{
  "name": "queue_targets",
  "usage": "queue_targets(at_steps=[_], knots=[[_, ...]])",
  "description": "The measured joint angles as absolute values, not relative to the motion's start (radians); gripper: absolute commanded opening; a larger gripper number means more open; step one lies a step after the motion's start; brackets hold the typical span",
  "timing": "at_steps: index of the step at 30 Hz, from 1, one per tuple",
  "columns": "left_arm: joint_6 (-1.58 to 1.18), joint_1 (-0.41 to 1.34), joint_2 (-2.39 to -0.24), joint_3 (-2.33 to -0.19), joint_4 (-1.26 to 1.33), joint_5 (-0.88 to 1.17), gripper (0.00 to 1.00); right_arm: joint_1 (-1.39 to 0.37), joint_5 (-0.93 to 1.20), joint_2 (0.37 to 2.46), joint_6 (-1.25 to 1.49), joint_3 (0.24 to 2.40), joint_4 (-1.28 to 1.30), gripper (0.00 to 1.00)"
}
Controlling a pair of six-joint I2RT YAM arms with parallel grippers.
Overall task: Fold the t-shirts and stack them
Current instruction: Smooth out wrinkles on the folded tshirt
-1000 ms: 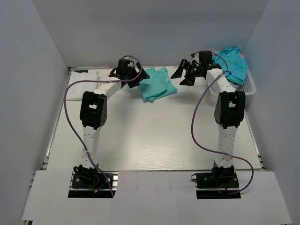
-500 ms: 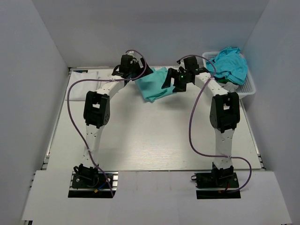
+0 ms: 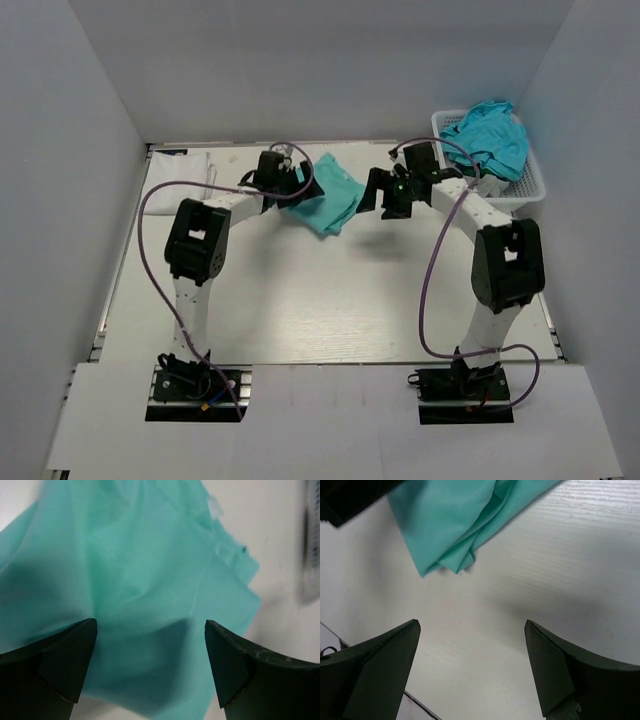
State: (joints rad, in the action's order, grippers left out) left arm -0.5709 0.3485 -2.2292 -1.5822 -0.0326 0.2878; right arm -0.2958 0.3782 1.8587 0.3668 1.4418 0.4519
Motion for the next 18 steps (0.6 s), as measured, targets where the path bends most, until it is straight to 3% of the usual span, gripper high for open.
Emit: queue_targets(at_steps=[11, 18], knots=[[-0.771, 0.572, -1.476, -0.759, -0.220, 0.244, 1.00, -0.401, 0.325, 1.573, 0.260, 1.062, 0.423, 0.91], [-0.832, 0.598, -1.038, -0.738, -0.527, 0.057, 1.00, -0.523, 0.303, 1.408, 0.219, 0.919, 0.386, 0.91]])
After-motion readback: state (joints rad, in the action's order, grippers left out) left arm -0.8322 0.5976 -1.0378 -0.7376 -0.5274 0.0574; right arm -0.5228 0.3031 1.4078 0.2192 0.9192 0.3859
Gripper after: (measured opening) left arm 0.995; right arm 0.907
